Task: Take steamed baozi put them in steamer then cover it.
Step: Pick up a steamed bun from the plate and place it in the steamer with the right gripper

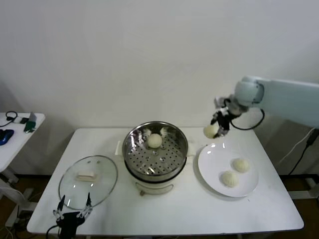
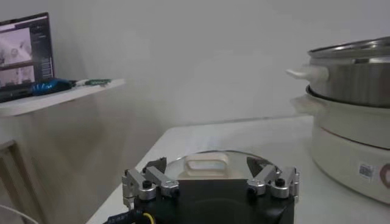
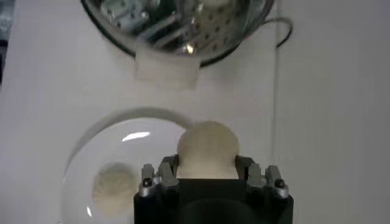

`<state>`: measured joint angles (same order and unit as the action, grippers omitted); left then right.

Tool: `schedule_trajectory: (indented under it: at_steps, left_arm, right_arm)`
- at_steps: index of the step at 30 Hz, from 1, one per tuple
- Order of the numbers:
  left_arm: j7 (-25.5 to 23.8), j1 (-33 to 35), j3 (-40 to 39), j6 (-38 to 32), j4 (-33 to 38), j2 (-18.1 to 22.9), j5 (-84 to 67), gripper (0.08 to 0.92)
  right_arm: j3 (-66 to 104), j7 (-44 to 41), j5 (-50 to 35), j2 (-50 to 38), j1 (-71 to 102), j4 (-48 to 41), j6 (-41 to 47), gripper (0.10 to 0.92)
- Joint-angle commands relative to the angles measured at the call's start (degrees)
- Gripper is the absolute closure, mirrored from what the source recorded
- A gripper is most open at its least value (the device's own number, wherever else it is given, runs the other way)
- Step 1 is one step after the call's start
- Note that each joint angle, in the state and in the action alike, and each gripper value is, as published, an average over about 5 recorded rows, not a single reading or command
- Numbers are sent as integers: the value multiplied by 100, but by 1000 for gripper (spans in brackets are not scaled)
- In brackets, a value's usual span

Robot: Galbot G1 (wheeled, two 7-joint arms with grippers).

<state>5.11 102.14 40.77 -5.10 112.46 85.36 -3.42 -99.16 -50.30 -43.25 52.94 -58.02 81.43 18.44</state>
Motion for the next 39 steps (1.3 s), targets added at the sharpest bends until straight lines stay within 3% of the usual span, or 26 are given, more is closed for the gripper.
schedule_trajectory:
  at_steps: [1,7,15,26,39]
  left_arm:
    - [2,10,-11,-6,33,-11,-8,177]
    - [-8,27,-71,2,102,2,-10,177]
    - [-4,57,-65,-4,112,0,-15,177]
    - [5,21,-50,-12,55,-2,-29,177]
    - [11,-29,-41,-7,-1,18,-34,177]
  right_arm:
    - [208,151,-1102,670,-1279,961,360,397]
    - [634,762,-1245,1713,-448,1161,833,397]
    - [576,1332,-952,2585,802,474,1213,397]
    - [667,1564,-385,3210,2095,-952,1311,397]
    - [786,1684,-293,3362,2528,-1408,1317,386]
